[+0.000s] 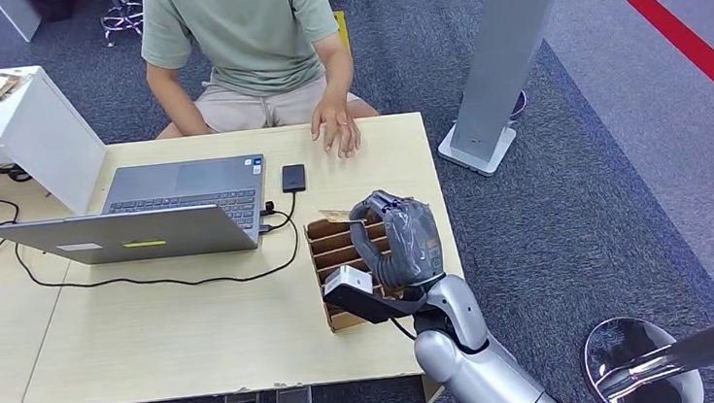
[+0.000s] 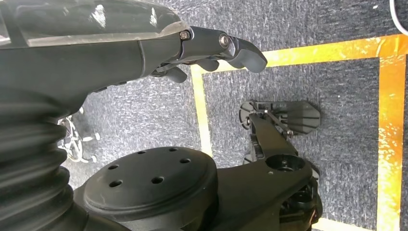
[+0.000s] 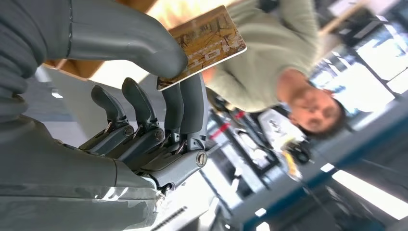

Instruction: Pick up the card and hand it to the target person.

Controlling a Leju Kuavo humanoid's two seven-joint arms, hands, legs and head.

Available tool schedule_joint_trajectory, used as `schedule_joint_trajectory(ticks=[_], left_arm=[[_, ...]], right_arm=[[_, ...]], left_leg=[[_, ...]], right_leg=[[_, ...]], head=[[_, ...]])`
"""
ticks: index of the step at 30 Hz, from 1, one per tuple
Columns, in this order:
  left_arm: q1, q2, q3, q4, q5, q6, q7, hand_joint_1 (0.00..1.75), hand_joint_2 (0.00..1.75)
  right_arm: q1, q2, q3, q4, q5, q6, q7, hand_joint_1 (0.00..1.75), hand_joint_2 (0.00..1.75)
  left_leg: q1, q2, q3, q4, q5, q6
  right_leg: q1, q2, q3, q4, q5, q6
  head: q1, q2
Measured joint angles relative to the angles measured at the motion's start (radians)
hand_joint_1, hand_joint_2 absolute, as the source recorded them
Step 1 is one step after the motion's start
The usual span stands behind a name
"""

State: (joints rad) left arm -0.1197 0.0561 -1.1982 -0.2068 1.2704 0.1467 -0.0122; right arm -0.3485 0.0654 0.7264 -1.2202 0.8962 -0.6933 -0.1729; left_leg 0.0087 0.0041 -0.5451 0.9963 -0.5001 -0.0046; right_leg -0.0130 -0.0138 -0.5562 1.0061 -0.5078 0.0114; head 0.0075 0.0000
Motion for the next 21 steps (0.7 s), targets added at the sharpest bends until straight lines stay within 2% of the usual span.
schedule_joint_trajectory(ticks=[3, 9, 14, 21], left_arm=[[0.001, 0.0, 0.0, 0.0, 0.001, 0.0, -0.001, 0.0, 1.75], [0.0, 0.0, 0.0, 0.0, 0.001, -0.004, 0.0, 0.0, 1.75], [-0.01, 0.0, -0.001, 0.0, -0.009, -0.012, 0.009, 0.0, 1.75], [-0.033, 0.0, -0.008, 0.0, -0.02, -0.015, 0.023, 0.0, 1.75]], right_arm=[[0.018, 0.013, -0.04, -0.012, -0.03, 0.0, -0.02, 1.48, 1.75], [-0.026, 0.021, -0.045, 0.021, -0.164, 0.014, 0.077, 1.48, 1.75], [-0.149, 0.055, -0.015, 0.126, -0.233, 0.055, 0.124, 1.48, 1.75], [-0.378, 0.135, 0.039, 0.36, -0.22, 0.101, 0.218, 1.48, 1.75]], left_leg=[[0.0, 0.0, 0.0, 0.0, 0.0, 0.0], [0.0, 0.0, 0.0, 0.0, 0.0, 0.0], [0.0, 0.0, 0.0, 0.0, 0.0, 0.0], [0.0, 0.0, -0.001, 0.0, 0.001, 0.0]], right_leg=[[0.0, 0.0, 0.0, 0.0, 0.0, 0.0], [0.0, 0.0, 0.0, 0.0, 0.0, 0.0], [0.0, 0.0, 0.0, 0.001, 0.0, 0.0], [0.0, -0.001, 0.0, 0.002, 0.0, 0.0]], head=[[-0.001, 0.0], [0.001, 0.0], [0.001, 0.0], [-0.001, 0.0]])
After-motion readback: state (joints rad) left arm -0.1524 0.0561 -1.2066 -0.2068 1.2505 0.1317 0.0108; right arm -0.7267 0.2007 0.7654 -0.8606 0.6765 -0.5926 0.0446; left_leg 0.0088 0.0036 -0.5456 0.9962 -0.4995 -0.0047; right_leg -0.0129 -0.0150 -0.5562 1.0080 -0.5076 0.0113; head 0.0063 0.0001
